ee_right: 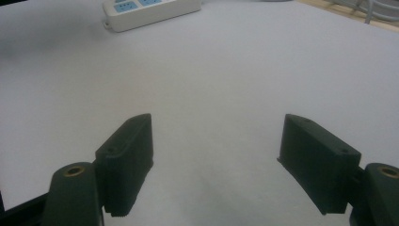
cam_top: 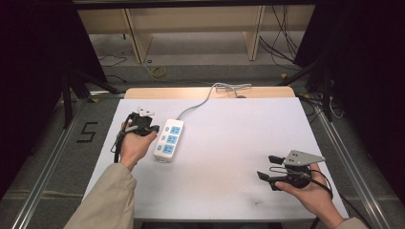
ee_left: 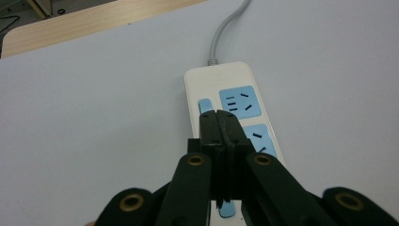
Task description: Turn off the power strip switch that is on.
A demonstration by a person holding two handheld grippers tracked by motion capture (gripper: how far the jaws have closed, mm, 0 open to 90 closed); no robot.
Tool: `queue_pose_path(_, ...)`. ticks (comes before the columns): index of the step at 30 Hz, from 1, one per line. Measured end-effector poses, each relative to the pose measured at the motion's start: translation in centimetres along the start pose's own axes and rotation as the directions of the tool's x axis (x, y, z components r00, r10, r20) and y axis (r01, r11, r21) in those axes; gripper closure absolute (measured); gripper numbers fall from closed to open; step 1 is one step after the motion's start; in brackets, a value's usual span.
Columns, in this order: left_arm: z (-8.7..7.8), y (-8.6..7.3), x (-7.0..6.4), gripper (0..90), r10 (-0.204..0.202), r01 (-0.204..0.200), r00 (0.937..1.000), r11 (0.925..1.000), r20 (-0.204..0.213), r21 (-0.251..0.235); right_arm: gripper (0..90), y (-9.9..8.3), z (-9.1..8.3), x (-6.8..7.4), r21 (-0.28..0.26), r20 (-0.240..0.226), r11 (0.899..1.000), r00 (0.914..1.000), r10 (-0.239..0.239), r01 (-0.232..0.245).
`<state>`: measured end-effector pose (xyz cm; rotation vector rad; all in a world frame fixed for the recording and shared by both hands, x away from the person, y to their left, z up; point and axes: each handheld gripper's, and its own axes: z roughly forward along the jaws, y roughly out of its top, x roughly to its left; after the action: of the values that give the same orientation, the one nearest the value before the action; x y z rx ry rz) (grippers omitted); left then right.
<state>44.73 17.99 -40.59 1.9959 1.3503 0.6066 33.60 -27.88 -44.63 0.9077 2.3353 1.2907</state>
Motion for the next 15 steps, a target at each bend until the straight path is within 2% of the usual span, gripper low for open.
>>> queue_pose_path(15,0.78,0.07,-0.10,90.0,0.021,-0.021,0.9998,0.9991,-0.004,0.038,26.6,-0.03,0.01,0.00,0.001,-0.001,1.000,1.0000,0.001,-0.001)
